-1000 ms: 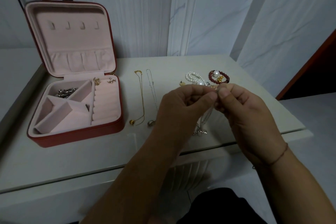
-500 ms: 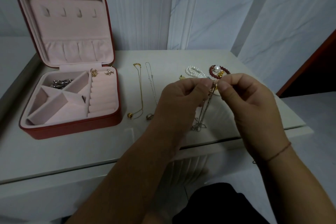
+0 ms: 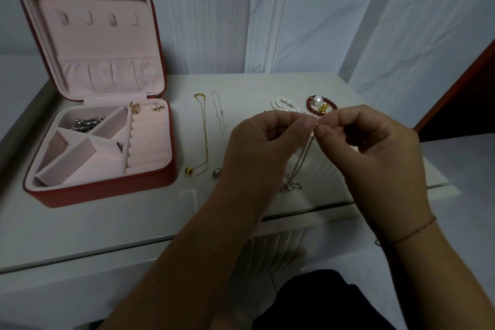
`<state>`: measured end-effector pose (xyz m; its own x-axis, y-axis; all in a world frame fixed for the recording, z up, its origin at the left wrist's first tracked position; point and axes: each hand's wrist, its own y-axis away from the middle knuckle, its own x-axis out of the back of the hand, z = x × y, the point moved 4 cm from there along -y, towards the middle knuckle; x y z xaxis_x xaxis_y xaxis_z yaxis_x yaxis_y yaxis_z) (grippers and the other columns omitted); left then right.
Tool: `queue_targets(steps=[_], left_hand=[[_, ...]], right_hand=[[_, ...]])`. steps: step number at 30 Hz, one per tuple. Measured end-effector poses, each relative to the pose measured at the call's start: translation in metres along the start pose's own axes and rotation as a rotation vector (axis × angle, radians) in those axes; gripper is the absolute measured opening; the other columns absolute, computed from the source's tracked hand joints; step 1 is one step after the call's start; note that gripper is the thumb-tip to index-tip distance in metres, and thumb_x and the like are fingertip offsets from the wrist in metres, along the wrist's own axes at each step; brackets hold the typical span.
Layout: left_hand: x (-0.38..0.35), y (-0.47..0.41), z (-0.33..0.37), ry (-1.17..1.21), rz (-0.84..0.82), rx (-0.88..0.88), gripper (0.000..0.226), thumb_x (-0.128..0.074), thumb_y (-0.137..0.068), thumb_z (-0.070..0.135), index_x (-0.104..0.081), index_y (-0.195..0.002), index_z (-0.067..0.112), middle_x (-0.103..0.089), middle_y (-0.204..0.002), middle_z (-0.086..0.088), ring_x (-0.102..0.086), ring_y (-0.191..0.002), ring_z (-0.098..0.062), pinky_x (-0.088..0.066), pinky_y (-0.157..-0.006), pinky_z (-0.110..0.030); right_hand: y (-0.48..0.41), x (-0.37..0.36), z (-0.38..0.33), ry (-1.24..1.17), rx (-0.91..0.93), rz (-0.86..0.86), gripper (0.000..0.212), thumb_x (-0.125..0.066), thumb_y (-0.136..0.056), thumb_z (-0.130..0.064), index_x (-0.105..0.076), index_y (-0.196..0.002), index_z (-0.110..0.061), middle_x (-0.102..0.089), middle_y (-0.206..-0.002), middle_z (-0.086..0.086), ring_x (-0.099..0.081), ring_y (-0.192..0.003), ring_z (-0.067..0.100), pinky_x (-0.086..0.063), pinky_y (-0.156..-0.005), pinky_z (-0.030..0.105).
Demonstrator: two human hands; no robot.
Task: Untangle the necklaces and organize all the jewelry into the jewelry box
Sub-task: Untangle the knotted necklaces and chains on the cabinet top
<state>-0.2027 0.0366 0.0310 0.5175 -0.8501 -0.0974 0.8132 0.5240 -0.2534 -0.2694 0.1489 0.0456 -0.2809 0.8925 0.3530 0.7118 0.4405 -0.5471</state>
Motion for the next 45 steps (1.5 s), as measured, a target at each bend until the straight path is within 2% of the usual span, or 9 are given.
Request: queue_targets(steps=[4, 8, 13, 18, 25, 30, 34, 40, 45], left_hand=[[-0.001, 0.0, 0.0, -0.017, 0.003, 0.004, 0.017, -0.058, -0.091, 0.022, -0.064, -0.075, 0.022, -0.058, -0.054, 0.016, -0.053, -0.058, 0.003, -0.043, -0.059, -0.007], [-0.002, 0.001, -0.002, -0.026, -0.01, 0.041, 0.027, -0.053, -0.093, 0.03, -0.06, -0.067, 0.023, -0.051, -0.052, 0.013, -0.048, -0.056, 0.001, -0.043, -0.059, -0.008], [0.0, 0.0, -0.004, 0.0, -0.001, 0.059, 0.023, -0.054, -0.092, 0.03, -0.063, -0.073, 0.022, -0.054, -0.053, 0.014, -0.05, -0.058, 0.002, -0.045, -0.061, -0.01], [0.002, -0.001, -0.005, 0.058, -0.005, 0.06, 0.011, -0.06, -0.088, 0.022, -0.068, -0.081, 0.019, -0.062, -0.06, 0.011, -0.054, -0.061, 0.001, -0.048, -0.064, -0.013], [0.002, 0.001, -0.001, 0.056, -0.079, 0.015, 0.01, -0.061, -0.087, 0.009, -0.069, -0.092, 0.011, -0.064, -0.062, 0.013, -0.058, -0.056, 0.005, -0.043, -0.057, -0.006], [0.003, 0.0, -0.001, 0.033, -0.038, -0.015, 0.01, -0.063, -0.087, 0.009, -0.069, -0.09, 0.015, -0.066, -0.064, 0.013, -0.06, -0.061, 0.005, -0.043, -0.056, -0.006], [0.005, 0.0, -0.002, 0.013, -0.026, -0.02, 0.009, -0.062, -0.087, 0.012, -0.069, -0.089, 0.017, -0.065, -0.064, 0.015, -0.058, -0.06, 0.004, -0.043, -0.056, -0.007], [0.007, -0.001, 0.0, -0.02, 0.011, -0.059, 0.01, -0.061, -0.088, 0.012, -0.067, -0.088, 0.019, -0.064, -0.065, 0.015, -0.057, -0.059, 0.005, -0.043, -0.057, -0.007], [0.009, -0.002, -0.002, -0.034, 0.043, -0.075, 0.012, -0.063, -0.087, 0.012, -0.067, -0.086, 0.023, -0.068, -0.07, 0.013, -0.062, -0.067, 0.002, -0.046, -0.061, -0.009]], right_hand=[[0.0, -0.006, 0.004, -0.179, -0.137, -0.077, 0.01, -0.062, -0.078, -0.026, -0.067, -0.076, -0.018, -0.061, -0.068, 0.005, -0.055, -0.064, 0.014, -0.049, -0.064, 0.018], [0.001, -0.011, 0.009, -0.305, -0.23, -0.178, 0.021, -0.06, -0.073, -0.038, -0.067, -0.074, -0.018, -0.057, -0.064, -0.006, -0.053, -0.065, 0.007, -0.049, -0.068, 0.017], [0.0, -0.009, 0.007, -0.306, -0.235, -0.131, 0.013, -0.06, -0.078, -0.02, -0.068, -0.08, -0.01, -0.055, -0.065, 0.006, -0.049, -0.063, 0.012, -0.046, -0.061, 0.015], [0.0, -0.005, 0.007, -0.26, -0.219, -0.073, 0.008, -0.063, -0.088, -0.009, -0.067, -0.081, -0.011, -0.056, -0.07, 0.022, -0.052, -0.064, 0.016, -0.048, -0.062, 0.017], [-0.001, -0.003, 0.003, -0.311, -0.197, -0.071, 0.009, -0.058, -0.087, -0.003, -0.065, -0.084, -0.009, -0.06, -0.059, -0.003, -0.052, -0.052, 0.006, -0.047, -0.053, 0.015], [-0.002, -0.002, 0.0, -0.308, -0.177, -0.088, 0.003, -0.064, -0.082, -0.009, -0.065, -0.084, -0.011, -0.063, -0.064, 0.001, -0.053, -0.054, 0.005, -0.047, -0.054, 0.015], [-0.001, -0.003, -0.002, -0.289, -0.186, -0.087, 0.015, -0.067, -0.07, -0.022, -0.067, -0.083, -0.014, -0.064, -0.072, 0.012, -0.055, -0.06, 0.01, -0.05, -0.059, 0.015], [-0.001, -0.004, 0.003, -0.337, -0.239, -0.092, 0.03, -0.069, -0.064, -0.023, -0.068, -0.092, -0.011, -0.068, -0.069, 0.002, -0.06, -0.062, 0.005, -0.051, -0.063, 0.013], [-0.002, -0.003, 0.002, -0.304, -0.233, -0.087, 0.022, -0.068, -0.065, -0.024, -0.069, -0.082, -0.009, -0.068, -0.068, 0.003, -0.057, -0.058, 0.004, -0.049, -0.059, 0.012]])
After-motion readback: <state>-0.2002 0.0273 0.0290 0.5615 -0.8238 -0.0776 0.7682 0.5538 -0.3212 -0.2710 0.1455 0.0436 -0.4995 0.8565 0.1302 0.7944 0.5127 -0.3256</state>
